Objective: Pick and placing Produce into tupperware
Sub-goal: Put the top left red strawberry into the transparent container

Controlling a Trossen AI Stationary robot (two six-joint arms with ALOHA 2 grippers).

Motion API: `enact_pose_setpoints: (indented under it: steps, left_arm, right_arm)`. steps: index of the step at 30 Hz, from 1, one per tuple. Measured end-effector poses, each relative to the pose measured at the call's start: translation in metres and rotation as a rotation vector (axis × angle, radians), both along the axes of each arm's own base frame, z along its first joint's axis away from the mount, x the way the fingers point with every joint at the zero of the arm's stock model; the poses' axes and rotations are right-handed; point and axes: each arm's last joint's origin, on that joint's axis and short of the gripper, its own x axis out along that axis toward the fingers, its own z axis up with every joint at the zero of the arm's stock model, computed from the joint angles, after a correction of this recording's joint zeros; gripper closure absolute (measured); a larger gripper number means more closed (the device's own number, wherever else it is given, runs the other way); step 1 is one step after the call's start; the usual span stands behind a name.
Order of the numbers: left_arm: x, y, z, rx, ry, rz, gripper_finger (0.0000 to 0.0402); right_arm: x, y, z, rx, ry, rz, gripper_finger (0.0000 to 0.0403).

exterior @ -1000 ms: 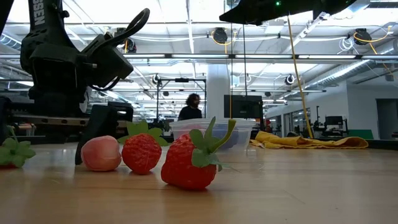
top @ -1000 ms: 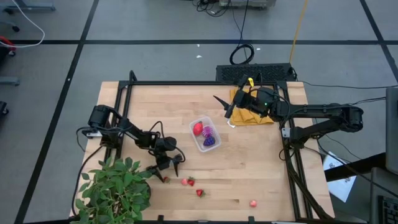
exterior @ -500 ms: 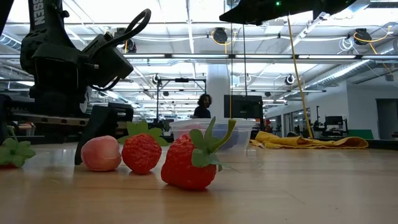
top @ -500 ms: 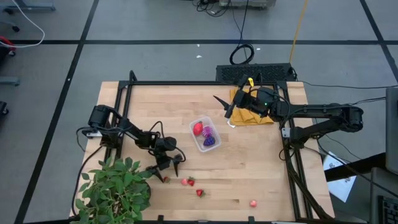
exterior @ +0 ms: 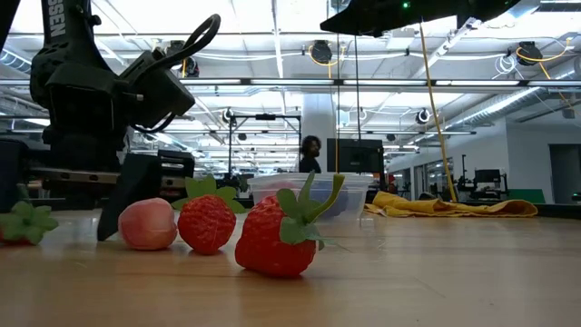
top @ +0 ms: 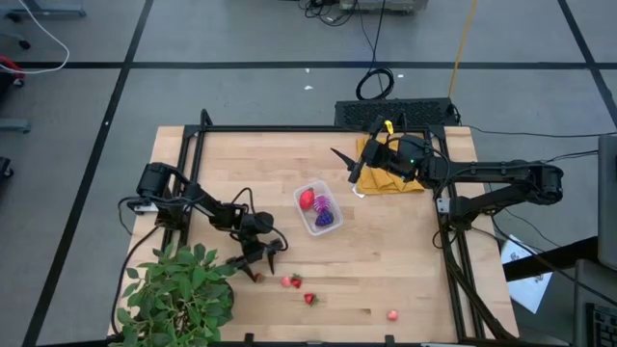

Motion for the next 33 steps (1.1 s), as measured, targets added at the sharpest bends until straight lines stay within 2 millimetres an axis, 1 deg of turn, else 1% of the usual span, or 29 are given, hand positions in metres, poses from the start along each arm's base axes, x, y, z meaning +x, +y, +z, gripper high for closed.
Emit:
enact_pose_setpoints:
  steps: [4,7,10,13,17,21,24,33]
  left_arm:
    - [0.0,0.0,0.0,-0.001,0.009,0.001,0.0192]
    - [-0.001,0.0,-0.001,0.0,0.025,0.001,0.0234]
    - [-0.002,0.0,-0.001,-0.001,0.03,0.0,0.0263]
    - [-0.002,0.0,-0.001,0.0,0.029,-0.003,0.0281]
    - [-0.002,0.0,-0.001,0.003,0.024,-0.005,0.0288]
    - [-0.001,0.003,-0.001,0.001,0.026,0.007,0.028]
    - [-0.001,0.007,-0.001,-0.006,0.029,0.019,0.0274]
    - [0.005,0.024,0.001,-0.002,-0.008,0.103,0.0273]
  right_arm:
    - [0.0,0.0,0.0,0.0,0.0,0.0,0.0096]
    - [0.0,0.0,0.0,0.0,0.0,0.0,0.0096]
    - [0.0,0.0,0.0,0.0,0.0,0.0,0.0096]
    - [0.0,0.0,0.0,0.0,0.0,0.0,0.0096]
    - [0.0,0.0,0.0,0.0,0.0,0.0,0.0096]
    - [0.0,0.0,0.0,0.006,-0.003,0.0,0.0096]
    - [0.0,0.0,0.0,0.016,-0.008,0.001,0.0096]
    - [0.0,0.0,0.0,0.023,-0.011,0.001,0.0096]
